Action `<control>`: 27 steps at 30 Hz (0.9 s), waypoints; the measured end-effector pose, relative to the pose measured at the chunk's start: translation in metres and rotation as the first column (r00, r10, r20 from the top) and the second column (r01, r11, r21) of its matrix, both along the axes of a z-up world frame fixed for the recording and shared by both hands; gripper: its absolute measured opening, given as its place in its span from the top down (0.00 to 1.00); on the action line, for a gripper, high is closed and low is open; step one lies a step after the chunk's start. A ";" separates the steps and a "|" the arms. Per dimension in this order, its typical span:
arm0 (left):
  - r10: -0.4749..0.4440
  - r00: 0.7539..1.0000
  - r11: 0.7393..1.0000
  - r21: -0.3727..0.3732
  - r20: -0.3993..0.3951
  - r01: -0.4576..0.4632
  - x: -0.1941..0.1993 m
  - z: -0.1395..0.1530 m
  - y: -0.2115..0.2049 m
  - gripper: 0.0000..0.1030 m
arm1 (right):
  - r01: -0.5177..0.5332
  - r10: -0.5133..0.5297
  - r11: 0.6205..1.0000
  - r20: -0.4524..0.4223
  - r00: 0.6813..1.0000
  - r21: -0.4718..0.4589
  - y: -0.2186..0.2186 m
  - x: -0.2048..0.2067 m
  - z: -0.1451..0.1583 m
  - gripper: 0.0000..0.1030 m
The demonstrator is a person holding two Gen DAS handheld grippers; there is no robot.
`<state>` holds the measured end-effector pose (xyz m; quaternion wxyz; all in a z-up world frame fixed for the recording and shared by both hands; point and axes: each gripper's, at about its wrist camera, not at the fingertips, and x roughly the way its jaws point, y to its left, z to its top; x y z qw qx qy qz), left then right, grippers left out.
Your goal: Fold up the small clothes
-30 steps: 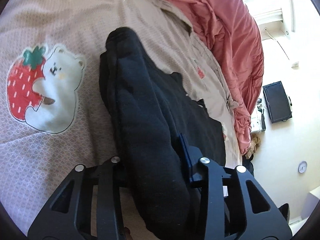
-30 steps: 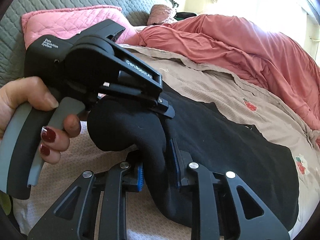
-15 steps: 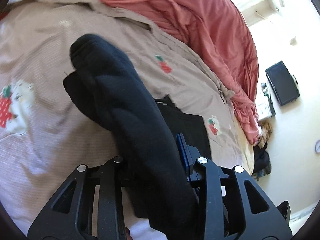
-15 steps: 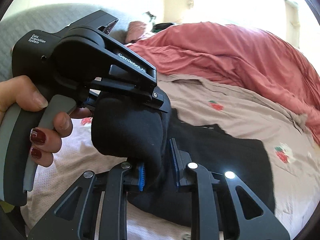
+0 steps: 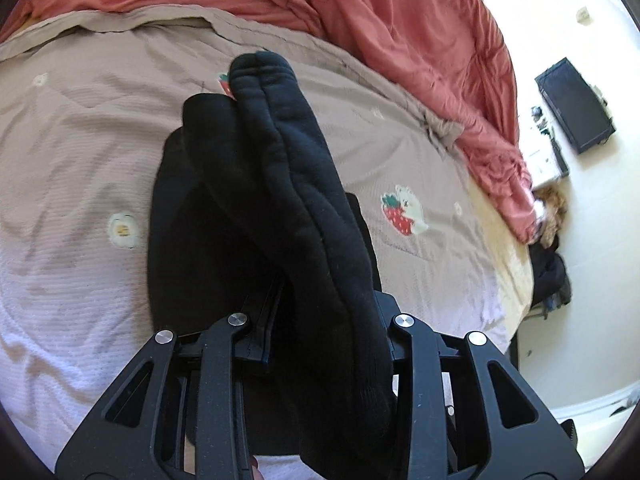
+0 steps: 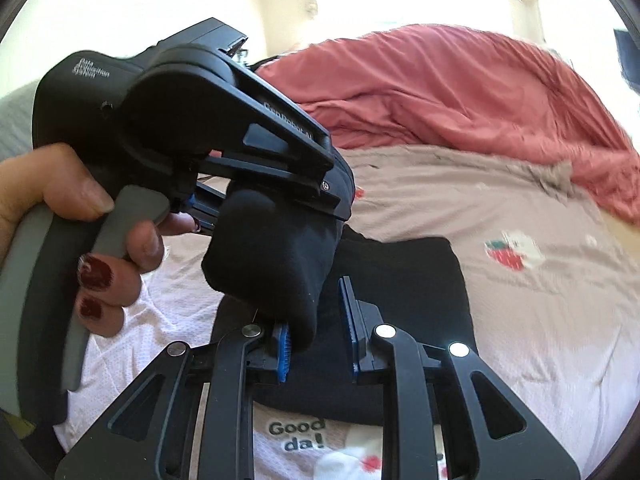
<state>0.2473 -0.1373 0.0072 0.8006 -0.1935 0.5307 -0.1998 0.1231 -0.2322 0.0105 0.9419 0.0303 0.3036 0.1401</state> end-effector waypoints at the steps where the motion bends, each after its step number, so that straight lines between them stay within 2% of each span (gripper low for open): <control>1: -0.007 1.000 1.000 0.014 -0.007 0.007 0.002 -0.001 -0.008 0.76 | 0.012 -0.012 1.000 -0.017 1.000 0.026 -0.007 0.001 -0.002 0.81; 5: -0.043 0.999 0.996 0.071 -0.025 0.045 0.005 -0.009 -0.032 0.76 | 0.077 -0.063 0.988 -0.104 0.993 0.131 -0.032 0.003 -0.013 0.81; 6: -0.055 0.998 0.995 0.078 -0.031 0.057 0.006 -0.011 -0.037 0.73 | 0.094 -0.076 0.984 -0.124 0.989 0.151 -0.037 0.004 -0.016 0.81; 7: -0.071 0.997 0.994 0.081 -0.037 0.074 0.007 -0.014 -0.042 0.68 | 0.114 -0.088 0.978 -0.149 0.985 0.176 -0.042 0.004 -0.020 0.81; 8: -0.086 0.995 0.993 0.073 -0.041 0.088 0.007 -0.016 -0.046 0.51 | 0.130 -0.096 0.971 -0.172 0.980 0.201 -0.047 0.004 -0.025 0.81; 9: -0.094 0.995 0.994 0.048 -0.035 0.096 0.007 -0.016 -0.046 0.42 | 0.145 -0.105 0.965 -0.190 0.976 0.217 -0.051 0.006 -0.028 0.81; 10: -0.095 0.995 0.995 0.039 -0.026 0.096 0.006 -0.015 -0.046 0.41 | 0.169 -0.114 0.956 -0.227 0.967 0.240 -0.055 0.008 -0.035 0.80; 12: -0.076 0.997 0.995 0.067 0.006 0.075 0.001 -0.011 -0.041 0.40 | 0.215 -0.117 0.930 -0.314 0.942 0.297 -0.065 0.013 -0.049 0.77; 14: -0.035 0.999 0.993 0.113 0.029 0.031 -0.004 -0.009 -0.031 0.40 | 0.294 -0.131 0.887 -0.416 0.900 0.357 -0.079 0.013 -0.067 0.74; 15: -0.018 0.999 0.990 0.137 0.037 0.013 -0.007 -0.009 -0.027 0.40 | 0.317 -0.127 0.868 -0.446 0.886 0.383 -0.084 0.013 -0.073 0.70; 16: -0.003 0.999 0.986 0.165 0.049 -0.005 -0.011 -0.010 -0.020 0.40 | 0.354 -0.121 0.832 -0.483 0.867 0.426 -0.090 0.011 -0.081 0.67; 19: 0.030 0.995 0.968 0.245 0.096 -0.053 -0.026 -0.011 -0.004 0.40 | 0.386 -0.128 0.800 -0.497 0.858 0.460 -0.099 0.004 -0.077 0.59; 21: 0.049 0.992 0.958 0.276 0.118 -0.080 -0.036 -0.015 0.009 0.40 | 0.391 -0.155 0.803 -0.475 0.866 0.450 -0.104 -0.001 -0.069 0.45; 24: 0.062 0.989 0.940 0.325 0.134 -0.103 -0.049 -0.023 0.023 0.40 | 0.376 -0.174 0.809 -0.426 0.888 0.451 -0.110 -0.007 -0.057 0.34; 27: 0.076 0.992 0.944 0.313 0.098 -0.103 -0.053 -0.040 0.030 0.38 | 0.333 -0.140 0.818 -0.400 0.906 0.469 -0.113 0.000 -0.056 0.32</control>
